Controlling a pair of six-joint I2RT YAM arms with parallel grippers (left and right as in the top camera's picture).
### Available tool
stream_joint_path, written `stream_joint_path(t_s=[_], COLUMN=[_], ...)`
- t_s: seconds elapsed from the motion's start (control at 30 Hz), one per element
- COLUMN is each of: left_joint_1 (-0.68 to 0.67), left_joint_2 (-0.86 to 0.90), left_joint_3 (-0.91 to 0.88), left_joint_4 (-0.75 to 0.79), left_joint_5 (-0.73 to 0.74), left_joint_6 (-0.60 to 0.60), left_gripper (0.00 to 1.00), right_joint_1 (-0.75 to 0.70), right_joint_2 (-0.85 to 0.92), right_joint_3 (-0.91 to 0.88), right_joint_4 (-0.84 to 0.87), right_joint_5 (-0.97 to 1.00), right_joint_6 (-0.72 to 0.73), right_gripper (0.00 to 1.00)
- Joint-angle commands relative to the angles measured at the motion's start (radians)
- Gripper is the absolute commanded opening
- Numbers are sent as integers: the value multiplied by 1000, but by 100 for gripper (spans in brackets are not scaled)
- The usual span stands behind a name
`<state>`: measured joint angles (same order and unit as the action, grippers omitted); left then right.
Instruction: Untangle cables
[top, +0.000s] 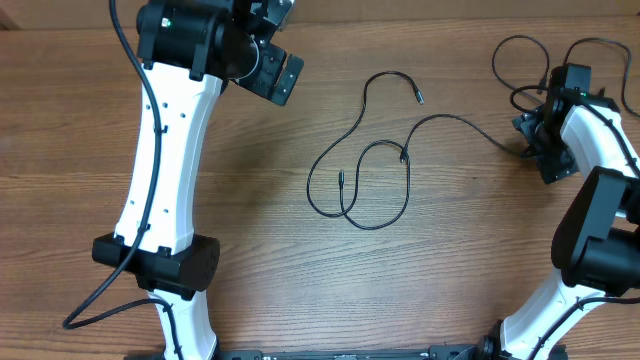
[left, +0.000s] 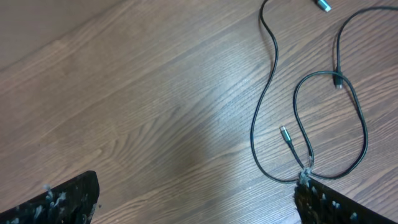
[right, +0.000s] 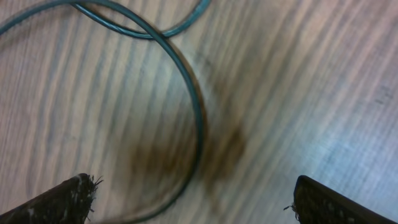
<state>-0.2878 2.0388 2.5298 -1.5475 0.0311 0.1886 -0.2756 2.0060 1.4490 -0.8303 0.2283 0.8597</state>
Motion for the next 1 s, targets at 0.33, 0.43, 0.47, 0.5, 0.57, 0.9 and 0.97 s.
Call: stream_joint_path(t_s=[0.33,0.43,0.47,0.5,0.57,0.9,0.97], left_joint_1=[-1,-1,-1,-1,-1,0,0], left_joint_2=[14,14,14,14,14,14,14], left_joint_3=[-43,-43,-43,-43,-43,-43,-43], left_joint_4=[30,30,30,31,30,37,38], left_joint_5=[43,48,48,48,48,47,47], left_joint_6=[-10,-10,-10,-10,-10,-9,-9], left_gripper=[99,100,100,100,100,100,100], right_joint_1=[0,0,0,0,0,27,27], right_joint_2=[113,144,150,152,152,-64,-134], right_joint_3=[-44,-44,-44,-44,-43,140,204], right_joint_4=[97,96,94,89,96,64,64], right_joint_5=[14,14,12,7,-7,-20,-20], right_joint_6=[4,3,4,3,-31,-249,-297], right_gripper=[86,59,32,4,4,4,4])
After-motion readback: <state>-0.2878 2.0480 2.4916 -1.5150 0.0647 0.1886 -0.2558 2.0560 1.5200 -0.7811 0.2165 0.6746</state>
